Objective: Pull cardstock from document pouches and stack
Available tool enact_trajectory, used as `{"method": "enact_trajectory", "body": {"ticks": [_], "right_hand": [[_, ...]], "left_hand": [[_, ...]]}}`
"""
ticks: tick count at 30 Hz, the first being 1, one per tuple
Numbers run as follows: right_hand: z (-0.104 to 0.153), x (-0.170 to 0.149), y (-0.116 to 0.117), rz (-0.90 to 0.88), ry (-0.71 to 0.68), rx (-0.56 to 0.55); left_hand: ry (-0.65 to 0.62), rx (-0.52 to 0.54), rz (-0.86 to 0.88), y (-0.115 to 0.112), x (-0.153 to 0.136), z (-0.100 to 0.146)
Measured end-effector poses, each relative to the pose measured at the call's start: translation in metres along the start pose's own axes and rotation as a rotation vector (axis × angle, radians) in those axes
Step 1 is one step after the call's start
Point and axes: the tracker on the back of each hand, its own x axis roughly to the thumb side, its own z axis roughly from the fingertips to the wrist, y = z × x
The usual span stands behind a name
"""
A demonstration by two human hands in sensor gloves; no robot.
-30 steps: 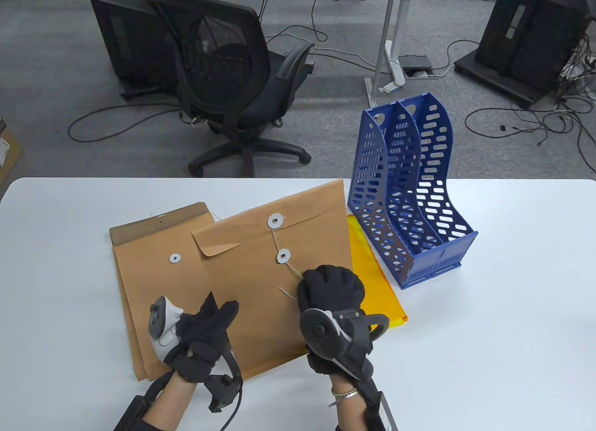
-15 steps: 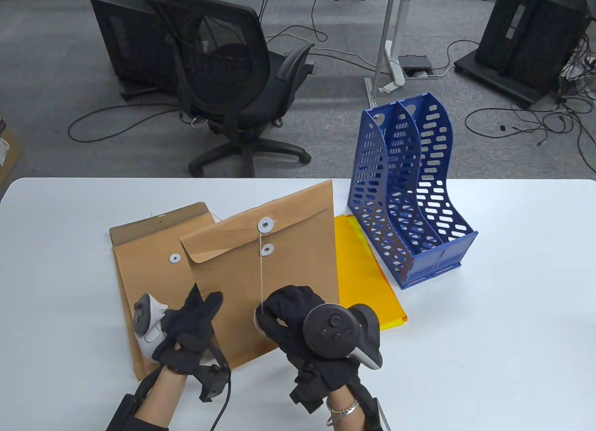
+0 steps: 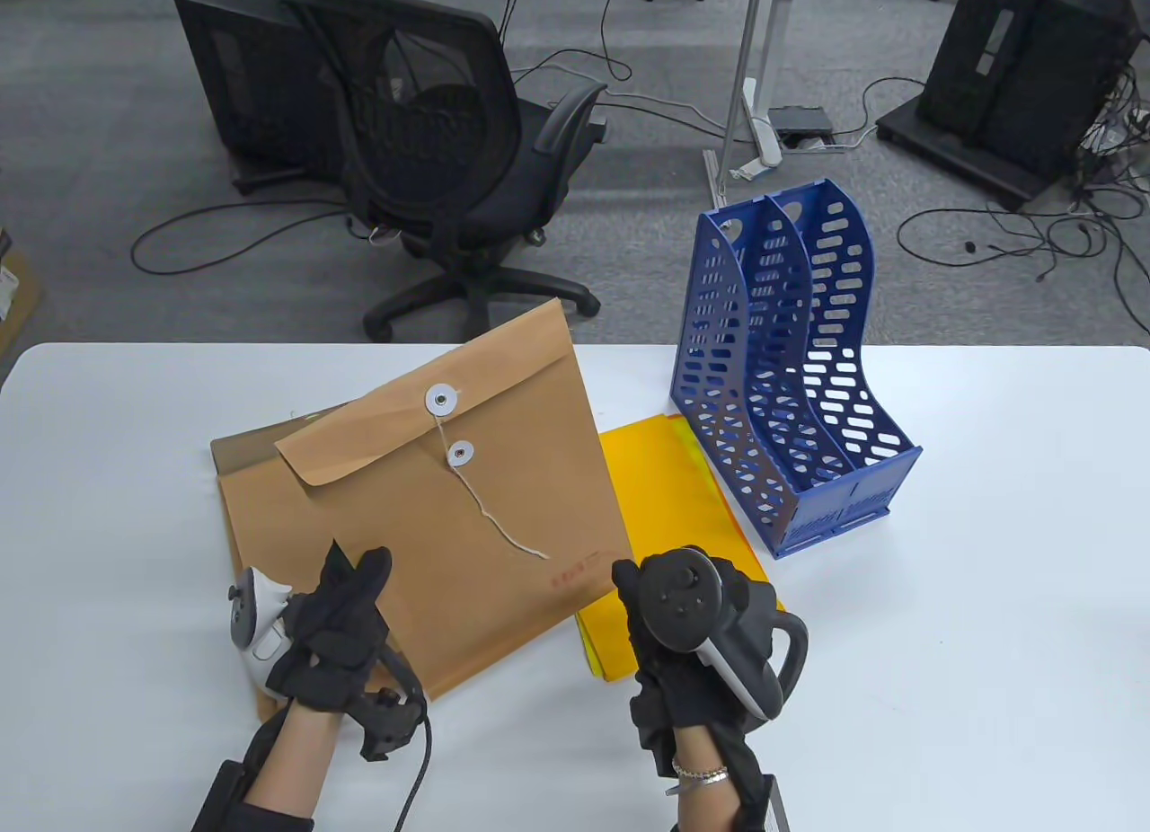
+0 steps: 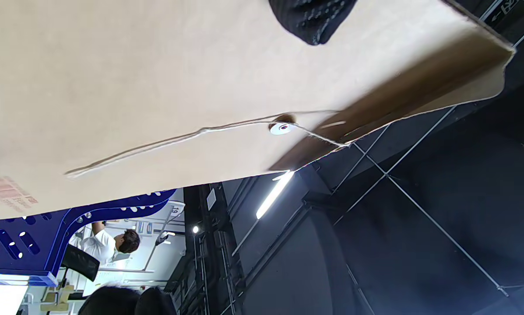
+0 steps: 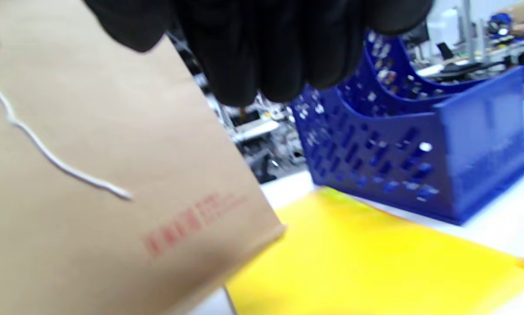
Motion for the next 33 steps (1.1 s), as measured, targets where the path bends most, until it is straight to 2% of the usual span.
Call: {"method": "enact_trajectory", "body": {"ticks": [2,4,8,10,12,13,17,18,20,22,29,33], "right_hand": [[0.001,0.008,0.002,-0.124,-0.108,-0.091],[0.001,0.023,0.004,-0.146,-0.228,-0.206],[-0.008,0.05,0.008,0.022,-0.327,-0.247],[-0.011,0.06,-0.001,0.064,-0.369,-0.338],[-0.01,0.07,-0.021,0.054,-0.417,-0.488],[-0.011,0.073,-0.029,0.051,-0.433,-0.515],[-0.012,0.085,-0.056,0.071,-0.465,-0.442],[-0.011,0.086,-0.06,0.081,-0.463,-0.441],[-0.009,0.085,-0.067,0.139,-0.441,-0.507],[-0.008,0.083,-0.07,0.168,-0.43,-0.55],[-0.016,0.079,-0.073,0.197,-0.406,-0.534],[-0.021,0.084,-0.075,0.312,-0.415,-0.533]], "left_hand": [[0.004,-0.019,-0.028,-0.002,0.001,-0.001],[0.001,-0.04,-0.057,-0.005,0.002,-0.002],[-0.01,-0.095,-0.118,-0.008,0.009,-0.005],[-0.005,-0.114,-0.147,-0.007,0.011,-0.005],[0.002,-0.1,-0.168,-0.003,0.013,-0.004],[-0.01,-0.092,-0.181,-0.001,0.014,-0.004],[-0.02,-0.066,-0.235,0.003,0.016,-0.002],[-0.02,-0.066,-0.234,0.003,0.016,-0.002],[-0.02,-0.056,-0.237,0.002,0.014,-0.002],[-0.027,-0.053,-0.211,0.001,0.013,-0.002],[-0.021,-0.064,-0.257,-0.002,0.012,-0.002],[-0.019,-0.072,-0.283,-0.002,0.013,-0.002]]}}
